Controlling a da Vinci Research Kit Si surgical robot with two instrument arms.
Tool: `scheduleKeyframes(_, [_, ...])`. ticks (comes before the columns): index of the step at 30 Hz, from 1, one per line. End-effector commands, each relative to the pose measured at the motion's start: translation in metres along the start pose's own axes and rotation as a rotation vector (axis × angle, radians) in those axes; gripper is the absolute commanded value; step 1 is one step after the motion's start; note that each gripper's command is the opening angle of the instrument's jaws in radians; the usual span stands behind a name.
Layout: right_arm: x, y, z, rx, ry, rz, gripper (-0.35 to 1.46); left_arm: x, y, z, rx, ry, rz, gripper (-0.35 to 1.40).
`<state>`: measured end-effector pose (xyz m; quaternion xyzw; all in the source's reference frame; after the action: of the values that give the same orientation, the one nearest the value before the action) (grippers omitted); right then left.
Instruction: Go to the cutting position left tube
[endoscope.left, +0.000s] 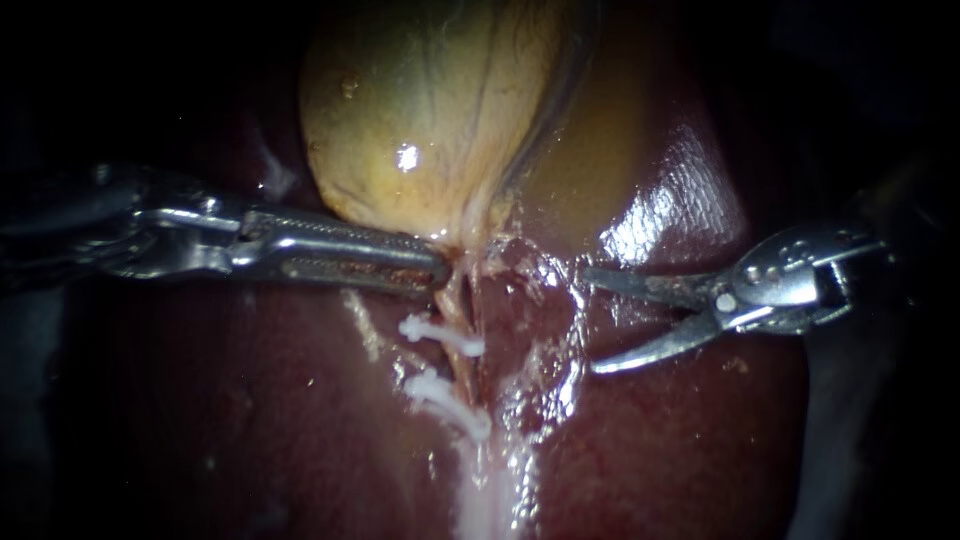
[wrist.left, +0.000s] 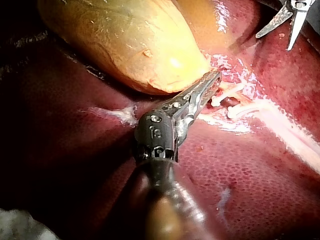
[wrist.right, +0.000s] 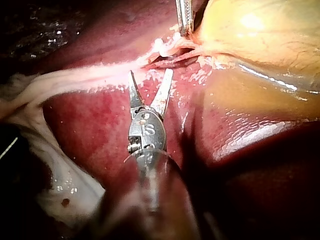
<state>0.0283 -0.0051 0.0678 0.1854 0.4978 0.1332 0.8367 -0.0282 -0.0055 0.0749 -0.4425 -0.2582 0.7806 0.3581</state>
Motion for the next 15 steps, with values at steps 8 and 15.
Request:
scheduleKeyframes(8, [0.0000, 0.0001, 0.0000, -0.002, 0.000, 0.001, 1.43, 0.0013, 0.0018, -0.0033, -0.006, -0.001, -0.007, -0.35])
scheduleKeyframes(15, [0.0000, 0.0000, 0.0000, -0.003, 0.000, 0.001, 1.43, 0.0027, 0.0034, -0.0070, 0.016, 0.013, -0.012, -0.35])
